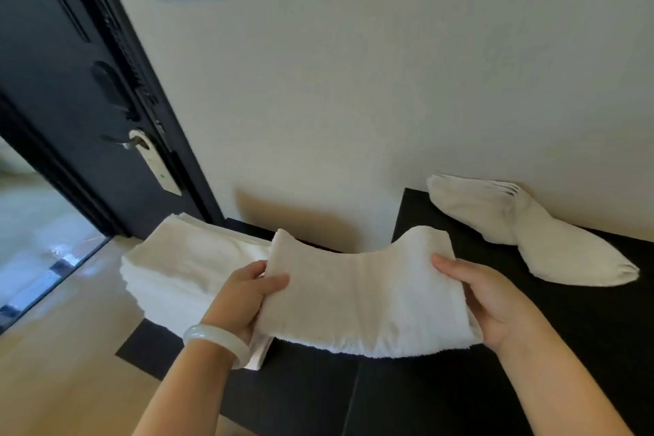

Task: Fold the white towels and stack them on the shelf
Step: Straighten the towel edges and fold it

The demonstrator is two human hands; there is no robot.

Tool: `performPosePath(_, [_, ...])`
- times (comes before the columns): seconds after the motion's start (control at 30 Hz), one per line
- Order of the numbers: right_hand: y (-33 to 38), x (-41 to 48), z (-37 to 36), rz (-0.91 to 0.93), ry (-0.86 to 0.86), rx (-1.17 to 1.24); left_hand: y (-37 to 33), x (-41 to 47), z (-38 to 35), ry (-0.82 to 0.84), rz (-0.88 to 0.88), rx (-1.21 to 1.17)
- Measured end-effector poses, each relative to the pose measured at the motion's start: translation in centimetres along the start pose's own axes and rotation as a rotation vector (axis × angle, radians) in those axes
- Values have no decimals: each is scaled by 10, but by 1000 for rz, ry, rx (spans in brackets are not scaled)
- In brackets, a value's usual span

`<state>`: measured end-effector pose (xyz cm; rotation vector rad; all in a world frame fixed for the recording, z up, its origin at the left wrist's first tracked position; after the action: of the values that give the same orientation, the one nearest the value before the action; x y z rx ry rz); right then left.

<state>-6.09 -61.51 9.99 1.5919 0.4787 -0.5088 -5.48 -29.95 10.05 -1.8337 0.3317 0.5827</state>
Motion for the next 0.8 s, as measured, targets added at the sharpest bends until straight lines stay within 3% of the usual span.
performPosePath(0.23, [-20, 76, -183, -57, -28, 38, -63, 78, 173, -78, 15, 129])
performPosePath(0.4, [-47, 128, -287, -150, -71, 99, -121, 153, 269, -65, 20, 414])
performPosePath(0.53, [-51, 162, -310, -85, -266, 163, -160, 213, 300, 19, 30, 569])
performPosePath(0.63, [-54, 180, -301, -12, -451, 47, -173, 260, 313, 84, 7, 595])
performPosePath(0.8, [-97, 205, -298, -196, -539, -256, -125, 321, 342, 13, 89, 946])
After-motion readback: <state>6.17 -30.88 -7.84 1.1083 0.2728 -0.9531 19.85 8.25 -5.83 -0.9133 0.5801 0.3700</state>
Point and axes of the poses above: each hand's wrist, its own x-axis towards the middle knuckle, its own z-axis out of the back of the hand, y = z × x, the point moved 8 cm from there along x, towards the middle knuckle, and after that the axes turned 15 degrees about -x, right-handed, at the moved point
